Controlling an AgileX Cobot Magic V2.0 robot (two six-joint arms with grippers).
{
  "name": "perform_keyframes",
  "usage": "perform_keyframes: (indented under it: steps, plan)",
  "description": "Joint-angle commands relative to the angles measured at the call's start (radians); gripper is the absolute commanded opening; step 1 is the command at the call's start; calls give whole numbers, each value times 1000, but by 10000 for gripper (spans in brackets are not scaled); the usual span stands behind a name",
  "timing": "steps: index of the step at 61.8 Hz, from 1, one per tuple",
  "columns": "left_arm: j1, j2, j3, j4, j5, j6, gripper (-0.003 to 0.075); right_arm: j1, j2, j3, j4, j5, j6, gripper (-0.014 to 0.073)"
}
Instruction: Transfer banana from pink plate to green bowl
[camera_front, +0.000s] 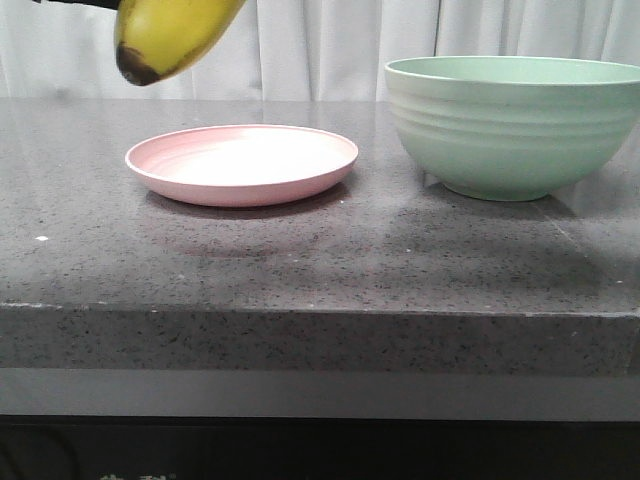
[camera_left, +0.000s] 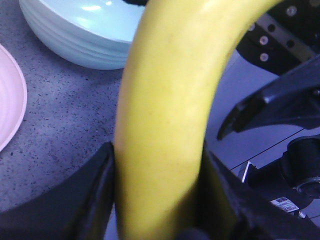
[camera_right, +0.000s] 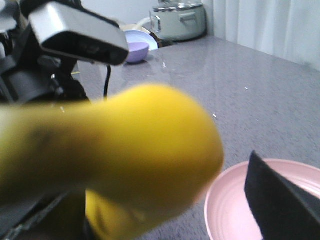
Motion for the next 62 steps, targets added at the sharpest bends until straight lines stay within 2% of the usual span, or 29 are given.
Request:
perform_keyframes:
  steps: [1,8,20,26,33,38,45,49,62]
  plan:
    - [1,-23,-27,-80,12,2,128,0,7,-69,134,131,-16,654]
    - [1,-23,-27,-80,16,2,128,0,39,-102,134,199,-11,654]
    - [1,-23,-27,-80,16,2,128,0,46,-106,133,186,0,633]
    - [1,-23,-27,-80,16,2,128,0,46,-106,133,186,0,559]
    - [1,-23,-27,-80,16,2,128,0,46,-106,133,186,0,414]
    - [1,-23,-27,-80,16,2,128,0,46,-106,133,189,0,279]
    - [1,-23,-27,-80,16,2,128,0,46,-106,133,191,0,172]
    - [1,-23,-27,-80,16,2,128,0,46,-106,133,191,0,146]
    - [1,-23,-27,-80,16,2,128,0,46,-106,133,191,0,141]
